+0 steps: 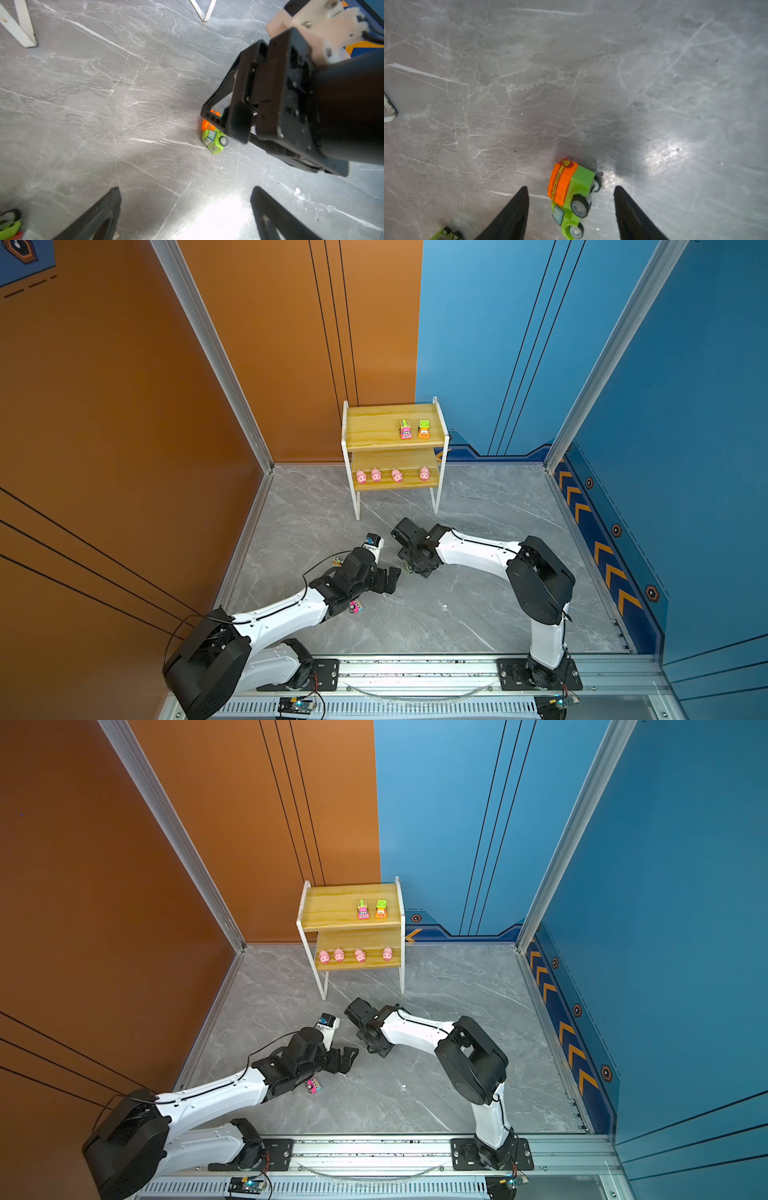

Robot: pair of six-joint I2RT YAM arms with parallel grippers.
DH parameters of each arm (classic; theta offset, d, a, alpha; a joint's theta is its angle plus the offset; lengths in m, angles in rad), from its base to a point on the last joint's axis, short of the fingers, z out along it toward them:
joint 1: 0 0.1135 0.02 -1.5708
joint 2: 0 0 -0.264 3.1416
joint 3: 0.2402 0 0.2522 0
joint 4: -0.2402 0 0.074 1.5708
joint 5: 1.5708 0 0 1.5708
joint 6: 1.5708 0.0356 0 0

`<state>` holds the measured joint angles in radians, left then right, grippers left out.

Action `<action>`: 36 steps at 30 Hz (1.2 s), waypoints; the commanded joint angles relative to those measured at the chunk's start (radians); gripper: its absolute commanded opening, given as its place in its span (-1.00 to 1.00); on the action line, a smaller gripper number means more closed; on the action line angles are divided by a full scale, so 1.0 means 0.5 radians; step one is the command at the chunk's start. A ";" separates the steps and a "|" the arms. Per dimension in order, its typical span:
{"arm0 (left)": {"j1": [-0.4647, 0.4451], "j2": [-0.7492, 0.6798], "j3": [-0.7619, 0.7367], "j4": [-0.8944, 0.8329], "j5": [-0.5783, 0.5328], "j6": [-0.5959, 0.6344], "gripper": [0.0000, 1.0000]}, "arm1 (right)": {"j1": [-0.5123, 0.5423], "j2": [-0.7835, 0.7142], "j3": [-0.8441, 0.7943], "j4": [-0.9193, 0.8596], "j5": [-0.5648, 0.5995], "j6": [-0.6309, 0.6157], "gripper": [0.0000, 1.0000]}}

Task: Place and organize the plastic toys onto the shelf

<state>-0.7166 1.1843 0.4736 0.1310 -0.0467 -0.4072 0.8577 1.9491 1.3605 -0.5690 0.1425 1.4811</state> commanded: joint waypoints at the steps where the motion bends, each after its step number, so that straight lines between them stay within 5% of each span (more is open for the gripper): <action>1: -0.003 -0.043 -0.031 0.036 0.029 0.023 0.96 | -0.023 0.074 0.072 -0.096 -0.032 0.050 0.30; 24: 0.099 -0.116 -0.088 0.042 0.066 -0.056 0.96 | -0.040 -0.014 -0.067 0.097 -0.068 -0.012 -0.32; 29: 0.119 -0.102 -0.086 0.063 0.115 -0.093 0.96 | -0.076 -0.180 -0.239 0.327 -0.058 -0.083 -0.33; 36: 0.167 -0.055 -0.076 0.233 0.326 -0.285 0.97 | -0.178 -0.496 -0.726 1.095 -0.161 -0.048 -0.39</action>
<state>-0.6460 1.1423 0.4381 0.1875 0.0410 -0.4927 0.7872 1.7496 1.0584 -0.2161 0.0887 1.4631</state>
